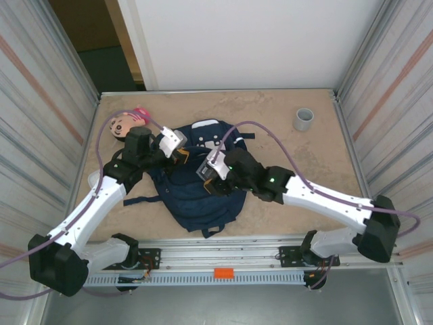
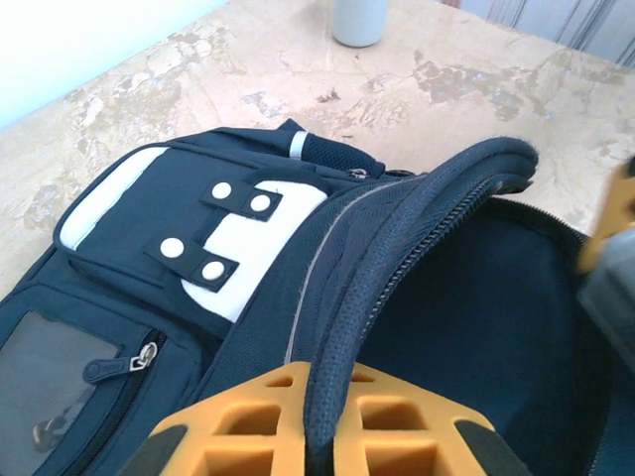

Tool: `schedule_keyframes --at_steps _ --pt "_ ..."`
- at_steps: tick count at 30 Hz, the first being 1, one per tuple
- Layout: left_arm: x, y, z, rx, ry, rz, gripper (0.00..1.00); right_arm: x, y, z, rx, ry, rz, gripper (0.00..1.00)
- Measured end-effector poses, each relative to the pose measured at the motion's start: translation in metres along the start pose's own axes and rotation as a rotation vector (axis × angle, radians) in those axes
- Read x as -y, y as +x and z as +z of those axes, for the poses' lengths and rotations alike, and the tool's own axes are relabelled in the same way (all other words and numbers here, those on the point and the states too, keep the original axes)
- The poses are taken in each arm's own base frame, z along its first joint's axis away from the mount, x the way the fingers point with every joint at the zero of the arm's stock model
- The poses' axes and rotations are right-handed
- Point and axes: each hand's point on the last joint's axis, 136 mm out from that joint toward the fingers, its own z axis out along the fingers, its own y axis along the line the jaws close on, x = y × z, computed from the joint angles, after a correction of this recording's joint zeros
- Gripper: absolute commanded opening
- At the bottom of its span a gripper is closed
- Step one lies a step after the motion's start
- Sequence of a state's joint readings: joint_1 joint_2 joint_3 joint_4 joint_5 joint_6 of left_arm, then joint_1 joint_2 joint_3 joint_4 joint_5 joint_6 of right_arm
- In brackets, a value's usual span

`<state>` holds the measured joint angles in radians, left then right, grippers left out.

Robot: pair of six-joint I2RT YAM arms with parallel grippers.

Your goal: Pack the student bag

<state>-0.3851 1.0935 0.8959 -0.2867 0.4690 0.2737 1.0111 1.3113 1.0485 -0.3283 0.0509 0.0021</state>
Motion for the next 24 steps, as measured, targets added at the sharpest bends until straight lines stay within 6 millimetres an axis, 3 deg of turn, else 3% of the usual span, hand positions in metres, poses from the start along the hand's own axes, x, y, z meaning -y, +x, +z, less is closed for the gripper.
schedule_keyframes --at_steps 6,12,19,24 --pt "0.004 -0.003 -0.002 0.014 0.019 -0.013 0.00 0.017 0.000 0.028 -0.033 0.105 -0.052 0.64" --pt "0.004 -0.004 -0.004 0.019 0.016 -0.012 0.00 0.026 -0.004 0.039 -0.027 0.165 -0.067 0.71" --pt "0.004 -0.006 -0.005 0.025 0.015 -0.010 0.00 0.030 -0.011 0.033 0.002 0.196 -0.055 0.70" --pt "0.006 -0.006 -0.006 0.028 0.027 0.007 0.00 0.033 -0.015 0.000 0.089 0.177 0.036 0.70"
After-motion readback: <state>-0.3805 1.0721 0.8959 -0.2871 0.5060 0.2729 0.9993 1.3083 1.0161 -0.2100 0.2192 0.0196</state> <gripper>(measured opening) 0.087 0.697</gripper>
